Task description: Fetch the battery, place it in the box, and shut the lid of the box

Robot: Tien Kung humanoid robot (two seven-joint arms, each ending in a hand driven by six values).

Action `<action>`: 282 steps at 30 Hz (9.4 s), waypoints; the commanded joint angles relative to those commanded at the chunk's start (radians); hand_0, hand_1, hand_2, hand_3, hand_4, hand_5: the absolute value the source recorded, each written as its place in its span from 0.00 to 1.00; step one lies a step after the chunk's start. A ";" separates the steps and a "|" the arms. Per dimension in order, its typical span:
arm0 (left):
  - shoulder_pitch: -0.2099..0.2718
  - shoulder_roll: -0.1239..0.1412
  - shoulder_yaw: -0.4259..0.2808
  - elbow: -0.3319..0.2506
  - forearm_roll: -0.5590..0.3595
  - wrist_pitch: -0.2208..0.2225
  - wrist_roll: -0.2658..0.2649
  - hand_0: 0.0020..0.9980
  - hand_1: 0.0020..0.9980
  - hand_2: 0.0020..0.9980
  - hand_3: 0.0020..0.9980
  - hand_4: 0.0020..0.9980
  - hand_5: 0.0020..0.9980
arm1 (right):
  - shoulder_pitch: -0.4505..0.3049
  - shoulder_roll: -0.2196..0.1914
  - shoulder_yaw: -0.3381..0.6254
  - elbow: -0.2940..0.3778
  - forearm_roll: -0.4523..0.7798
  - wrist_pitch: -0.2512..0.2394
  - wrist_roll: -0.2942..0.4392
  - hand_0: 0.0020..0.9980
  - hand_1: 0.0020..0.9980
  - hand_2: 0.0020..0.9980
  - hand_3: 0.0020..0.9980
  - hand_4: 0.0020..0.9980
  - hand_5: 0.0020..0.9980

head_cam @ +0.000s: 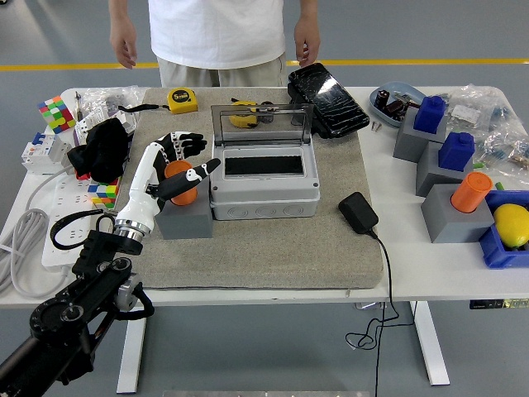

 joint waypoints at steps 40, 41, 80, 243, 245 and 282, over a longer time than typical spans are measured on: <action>-0.036 -0.034 0.061 0.080 -0.051 0.042 -0.070 0.04 0.09 0.17 0.23 0.58 0.00 | -0.002 0.004 0.005 0.000 0.001 -0.003 0.008 0.56 0.59 0.57 0.54 0.92 0.48; -0.037 -0.034 0.061 0.081 -0.053 0.043 -0.072 0.04 0.09 0.17 0.23 0.58 0.00 | -0.002 0.004 0.005 0.001 0.001 -0.003 0.008 0.56 0.59 0.57 0.54 0.92 0.48; -0.321 0.037 0.322 -0.082 0.532 0.039 0.232 0.03 0.06 0.14 0.21 0.72 0.00 | 0.001 0.001 0.000 0.000 0.005 -0.006 0.012 0.56 0.59 0.57 0.54 0.92 0.48; 0.079 0.067 -0.266 -0.315 -0.045 0.071 0.275 0.59 0.66 0.65 0.70 1.00 0.38 | 0.014 -0.013 0.046 -0.003 -0.013 -0.004 0.006 0.56 0.59 0.56 0.54 0.92 0.48; 0.078 0.066 -0.270 -0.315 -0.041 0.069 0.278 0.59 0.66 0.65 0.70 1.00 0.38 | 0.014 -0.013 0.043 -0.003 -0.012 -0.003 0.005 0.56 0.59 0.56 0.54 0.92 0.48; 0.070 0.077 -0.272 -0.322 -0.023 0.053 0.321 0.58 0.64 0.66 0.67 0.98 0.36 | 0.029 -0.015 0.014 -0.003 -0.006 0.005 -0.009 0.57 0.59 0.57 0.54 0.92 0.48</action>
